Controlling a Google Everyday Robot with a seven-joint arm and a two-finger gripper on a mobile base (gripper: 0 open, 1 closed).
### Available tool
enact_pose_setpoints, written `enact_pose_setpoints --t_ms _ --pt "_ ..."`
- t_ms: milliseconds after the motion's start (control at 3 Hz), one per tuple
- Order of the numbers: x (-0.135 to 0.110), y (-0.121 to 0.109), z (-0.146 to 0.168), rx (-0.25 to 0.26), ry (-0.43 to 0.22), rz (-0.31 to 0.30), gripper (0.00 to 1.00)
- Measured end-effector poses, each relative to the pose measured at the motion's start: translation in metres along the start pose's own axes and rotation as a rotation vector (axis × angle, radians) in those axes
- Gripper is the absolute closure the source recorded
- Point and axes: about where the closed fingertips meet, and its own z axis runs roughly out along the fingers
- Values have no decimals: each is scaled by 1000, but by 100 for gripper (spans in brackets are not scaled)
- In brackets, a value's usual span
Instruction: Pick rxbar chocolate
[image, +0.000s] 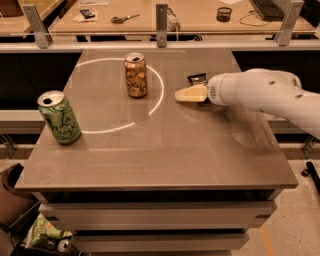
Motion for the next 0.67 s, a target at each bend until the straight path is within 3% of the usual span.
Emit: enact_pose_setpoints --t_ms 333,667 --pt "14 -2 3 13 18 12 18" --pt "11 -2 1 14 19 13 41"
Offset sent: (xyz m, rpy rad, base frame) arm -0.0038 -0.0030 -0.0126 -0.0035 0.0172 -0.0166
